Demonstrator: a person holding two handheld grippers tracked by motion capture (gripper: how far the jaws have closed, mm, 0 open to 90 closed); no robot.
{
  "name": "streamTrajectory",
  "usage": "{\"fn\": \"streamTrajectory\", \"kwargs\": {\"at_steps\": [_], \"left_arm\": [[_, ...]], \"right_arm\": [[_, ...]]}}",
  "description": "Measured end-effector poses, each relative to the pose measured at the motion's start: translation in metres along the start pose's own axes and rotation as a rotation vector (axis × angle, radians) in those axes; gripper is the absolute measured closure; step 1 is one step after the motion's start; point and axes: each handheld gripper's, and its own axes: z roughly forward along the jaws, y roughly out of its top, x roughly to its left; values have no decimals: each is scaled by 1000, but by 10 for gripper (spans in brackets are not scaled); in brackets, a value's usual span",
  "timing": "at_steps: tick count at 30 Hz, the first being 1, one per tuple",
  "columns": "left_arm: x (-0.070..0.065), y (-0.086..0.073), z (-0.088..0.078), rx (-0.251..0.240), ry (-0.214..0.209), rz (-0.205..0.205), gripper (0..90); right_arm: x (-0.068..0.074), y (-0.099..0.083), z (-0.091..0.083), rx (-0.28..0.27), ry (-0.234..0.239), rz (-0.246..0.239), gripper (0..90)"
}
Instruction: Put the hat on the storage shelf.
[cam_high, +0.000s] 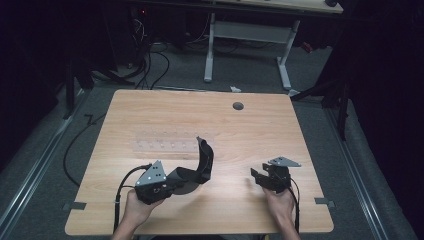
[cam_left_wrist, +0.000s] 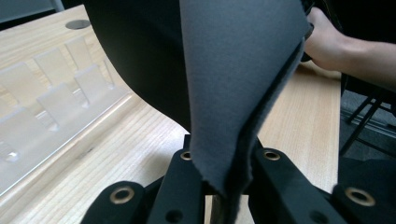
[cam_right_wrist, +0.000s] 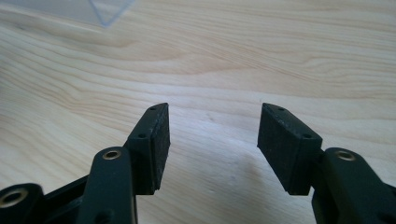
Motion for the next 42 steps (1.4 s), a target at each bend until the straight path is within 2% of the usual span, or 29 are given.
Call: {"fn": "streamTrajectory", "kwargs": {"at_steps": [3, 10, 13, 17, 24, 28, 31, 42], "left_arm": [[4, 2, -2, -15, 14, -6, 862], [9, 6, -6, -43, 32, -26, 862], [11, 9, -10, -63, 38, -40, 861], [14, 12, -15, -88, 50, -57, 861], [20, 16, -23, -132, 82, -75, 861], [22, 16, -26, -143, 105, -66, 861], [24, 17, -27, -151, 116, -78, 861], [34, 23, -36, -198, 155, -81, 861]], "right_arm": [[-4, -4, 5, 21, -52, -9, 429], [-7, -5, 8, 24, -85, -20, 422], [-6, -6, 12, 46, -106, -52, 416], [-8, -8, 14, 35, -86, -50, 404], [-8, -8, 14, 34, -90, -50, 389], [-8, -8, 15, 33, -93, -45, 385], [-8, -8, 15, 34, -92, -44, 383], [-8, -8, 15, 34, -93, -43, 377]]}}
